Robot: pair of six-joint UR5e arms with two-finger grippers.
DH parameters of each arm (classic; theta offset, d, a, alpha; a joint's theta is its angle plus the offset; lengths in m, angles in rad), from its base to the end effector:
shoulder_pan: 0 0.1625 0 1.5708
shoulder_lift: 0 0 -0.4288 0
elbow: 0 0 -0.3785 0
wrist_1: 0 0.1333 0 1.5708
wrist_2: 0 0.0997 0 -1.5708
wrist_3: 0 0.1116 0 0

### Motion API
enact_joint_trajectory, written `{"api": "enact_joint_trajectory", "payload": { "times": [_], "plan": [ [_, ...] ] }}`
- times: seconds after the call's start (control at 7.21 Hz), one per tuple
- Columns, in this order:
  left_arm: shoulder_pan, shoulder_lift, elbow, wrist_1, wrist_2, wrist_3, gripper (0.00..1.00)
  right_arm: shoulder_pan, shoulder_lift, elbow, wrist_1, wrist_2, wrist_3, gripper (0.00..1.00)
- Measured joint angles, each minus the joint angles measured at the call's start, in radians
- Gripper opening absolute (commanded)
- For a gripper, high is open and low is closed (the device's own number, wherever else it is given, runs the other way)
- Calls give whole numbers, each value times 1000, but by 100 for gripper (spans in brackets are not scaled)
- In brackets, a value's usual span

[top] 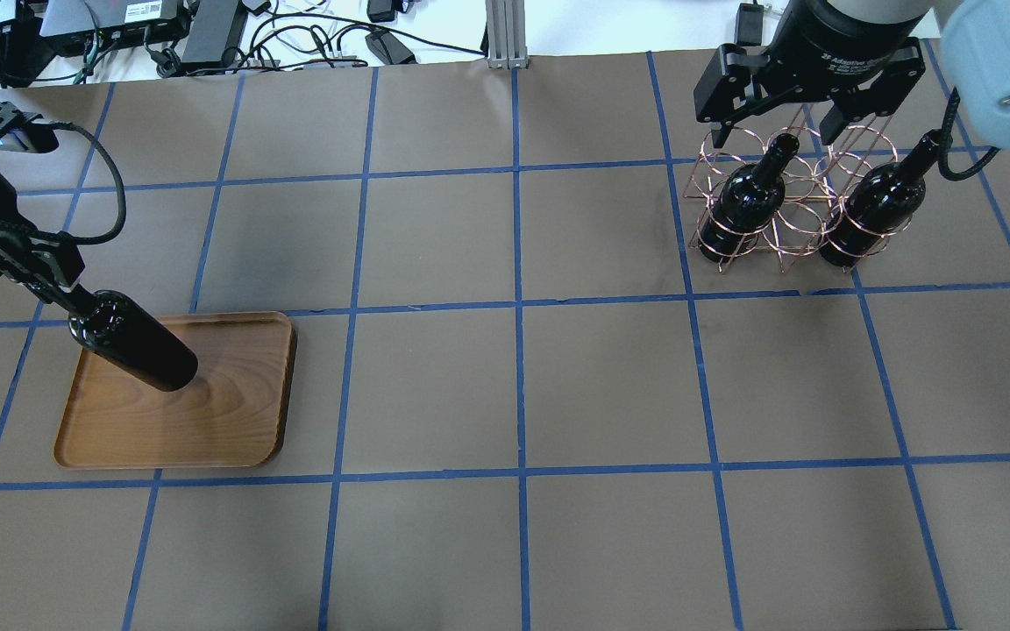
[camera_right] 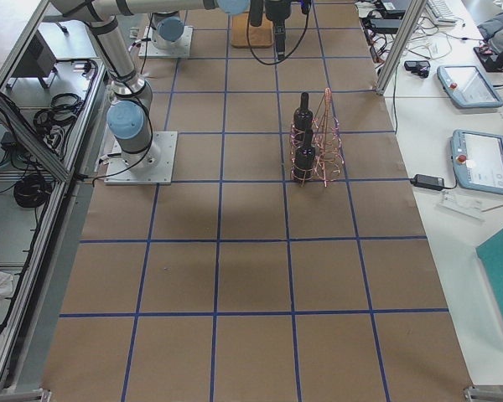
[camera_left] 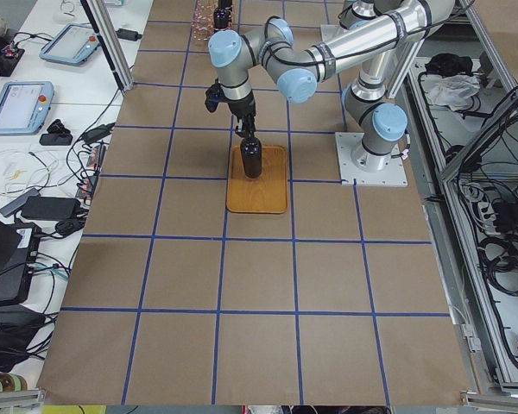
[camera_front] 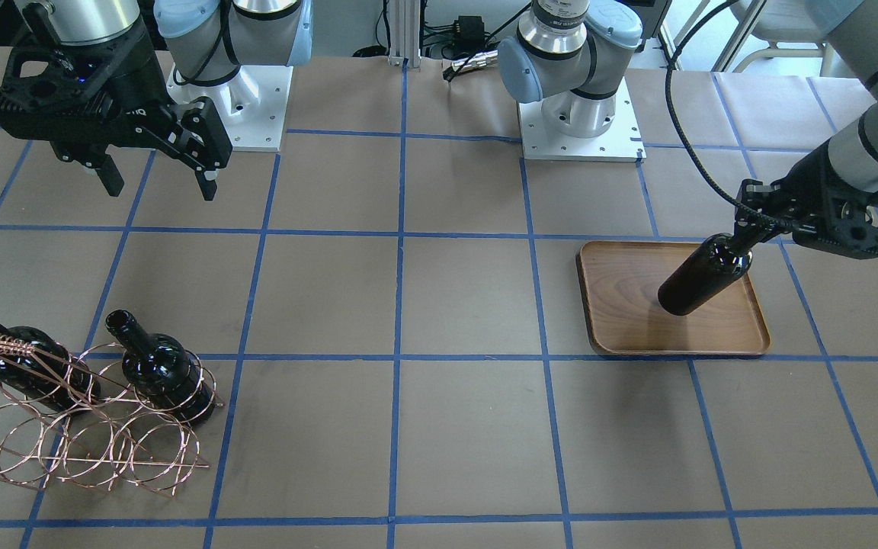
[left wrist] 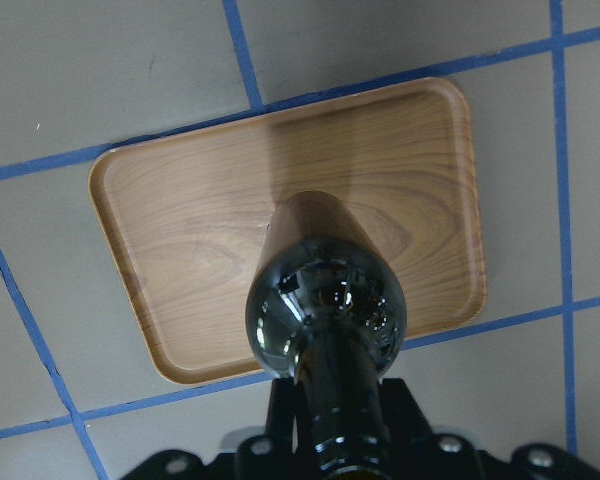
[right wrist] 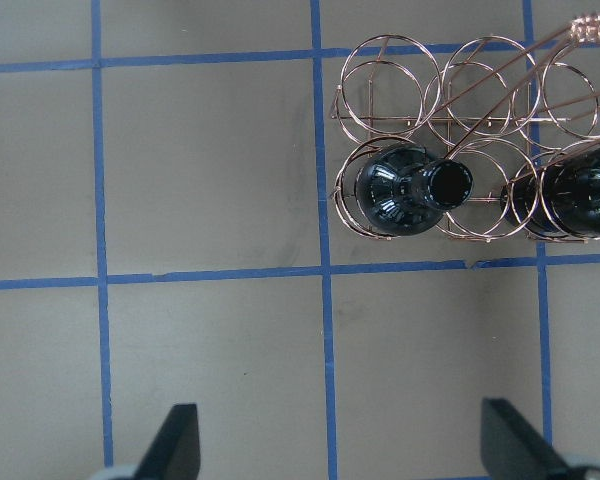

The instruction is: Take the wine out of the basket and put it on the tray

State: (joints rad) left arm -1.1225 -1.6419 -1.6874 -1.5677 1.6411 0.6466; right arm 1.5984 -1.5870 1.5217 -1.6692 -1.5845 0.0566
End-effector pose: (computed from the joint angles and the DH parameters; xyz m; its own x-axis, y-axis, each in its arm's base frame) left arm 0.0949 -0.4868 0.3919 -0.9786 0.1979 0.0555 0.2049 0.9605 0.1881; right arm 0.1452 -0.4835 0.5221 -0.9995 0.0305 0.0043 0.0294 0.9861 -0.1635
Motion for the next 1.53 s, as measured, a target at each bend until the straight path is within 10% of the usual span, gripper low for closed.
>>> {"api": "enact_joint_trajectory", "payload": {
  "times": [0.14,0.28,0.42,1.53],
  "plan": [
    [2,-11,-10,13,1,0,0,0,0,0,-1,0,0,100],
    [3,-19,-14,17,2,1,79,0,0,0,-1,0,0,100],
    [4,-25,-15,20,2,0,100,0,1,0,-1,0,-1,100],
    [-224,69,81,8,8,-452,100,0,0,0,-2,0,-3,100]
  ]
}}
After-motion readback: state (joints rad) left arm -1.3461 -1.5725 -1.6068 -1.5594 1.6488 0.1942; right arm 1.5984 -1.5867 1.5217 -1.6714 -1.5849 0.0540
